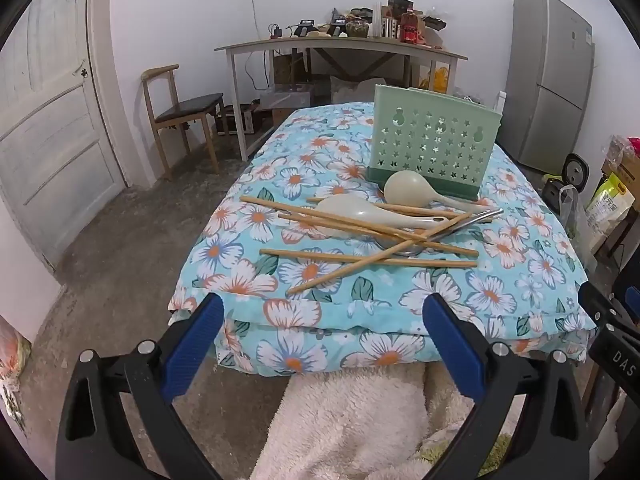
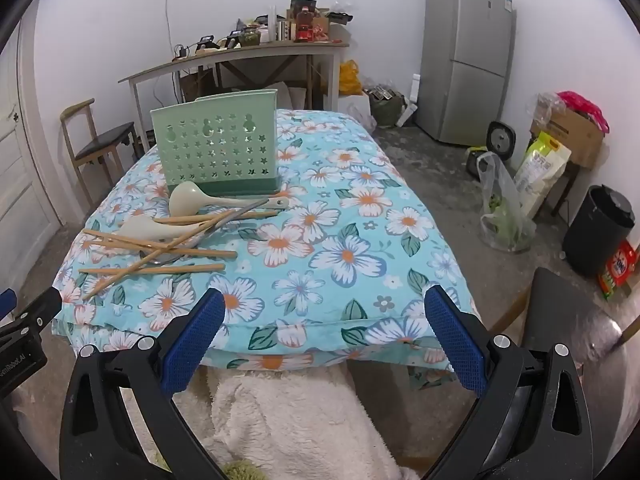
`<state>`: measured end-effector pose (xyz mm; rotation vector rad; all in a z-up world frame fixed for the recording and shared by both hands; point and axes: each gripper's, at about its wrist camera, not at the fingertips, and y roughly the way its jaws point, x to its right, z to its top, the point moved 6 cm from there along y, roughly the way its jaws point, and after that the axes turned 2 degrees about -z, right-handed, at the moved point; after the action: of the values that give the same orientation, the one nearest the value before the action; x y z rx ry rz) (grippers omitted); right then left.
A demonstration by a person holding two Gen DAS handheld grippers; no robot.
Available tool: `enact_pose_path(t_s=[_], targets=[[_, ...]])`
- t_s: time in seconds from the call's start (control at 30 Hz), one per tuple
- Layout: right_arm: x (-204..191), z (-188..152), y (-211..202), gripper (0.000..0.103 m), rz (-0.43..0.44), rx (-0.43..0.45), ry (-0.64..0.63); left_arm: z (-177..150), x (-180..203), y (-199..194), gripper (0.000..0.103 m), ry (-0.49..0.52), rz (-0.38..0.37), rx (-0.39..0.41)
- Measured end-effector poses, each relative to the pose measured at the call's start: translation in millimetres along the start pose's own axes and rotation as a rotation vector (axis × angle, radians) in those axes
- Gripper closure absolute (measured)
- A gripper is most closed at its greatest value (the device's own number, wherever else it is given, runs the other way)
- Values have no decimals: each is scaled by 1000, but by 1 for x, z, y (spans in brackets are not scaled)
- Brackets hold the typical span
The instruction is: Organize utensils
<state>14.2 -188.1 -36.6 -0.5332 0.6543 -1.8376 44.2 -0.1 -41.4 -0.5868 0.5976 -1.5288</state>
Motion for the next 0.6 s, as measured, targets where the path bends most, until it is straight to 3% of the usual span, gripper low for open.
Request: enact_pose_path(t_s=[0.6], targets=[[-1,-1,-1,8,-1,2,0,-2,-2,3,5,-12,-6,-6]])
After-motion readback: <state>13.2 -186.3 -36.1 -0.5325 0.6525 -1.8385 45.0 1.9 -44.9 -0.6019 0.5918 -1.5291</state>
